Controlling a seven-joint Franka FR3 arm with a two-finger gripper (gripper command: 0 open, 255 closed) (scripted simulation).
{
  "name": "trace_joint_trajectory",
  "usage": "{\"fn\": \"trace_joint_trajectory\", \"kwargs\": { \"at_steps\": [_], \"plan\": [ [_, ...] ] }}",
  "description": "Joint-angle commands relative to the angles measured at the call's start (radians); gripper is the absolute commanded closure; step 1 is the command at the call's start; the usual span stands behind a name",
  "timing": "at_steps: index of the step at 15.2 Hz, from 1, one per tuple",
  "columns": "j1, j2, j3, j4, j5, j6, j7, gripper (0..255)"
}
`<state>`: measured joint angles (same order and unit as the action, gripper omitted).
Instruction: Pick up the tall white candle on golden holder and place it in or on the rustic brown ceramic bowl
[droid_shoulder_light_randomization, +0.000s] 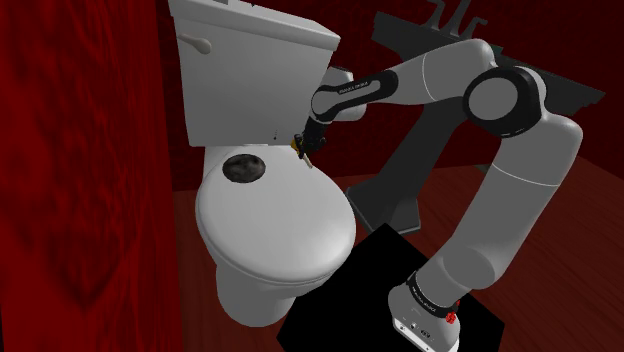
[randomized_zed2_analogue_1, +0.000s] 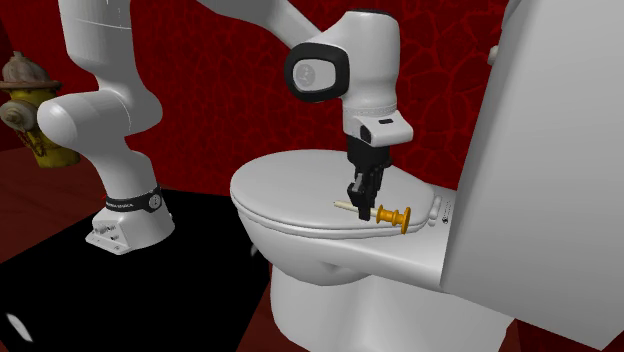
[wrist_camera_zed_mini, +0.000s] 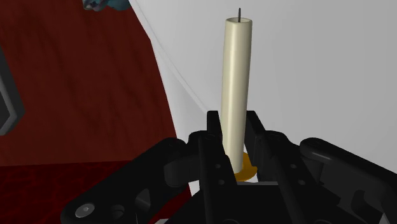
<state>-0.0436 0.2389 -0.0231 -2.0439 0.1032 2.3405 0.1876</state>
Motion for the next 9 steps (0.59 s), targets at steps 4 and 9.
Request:
{"fn": "trace_joint_trajectory", "kwargs": {
  "at_steps": [4,9],
  "plan": [
    [0.000,-0.008,0.000,0.004,-0.001,-0.012,0.001,255],
    [0.001,-0.043,-0.002,0.028,-0.007,-0.071,0.008,255]
  ]
}}
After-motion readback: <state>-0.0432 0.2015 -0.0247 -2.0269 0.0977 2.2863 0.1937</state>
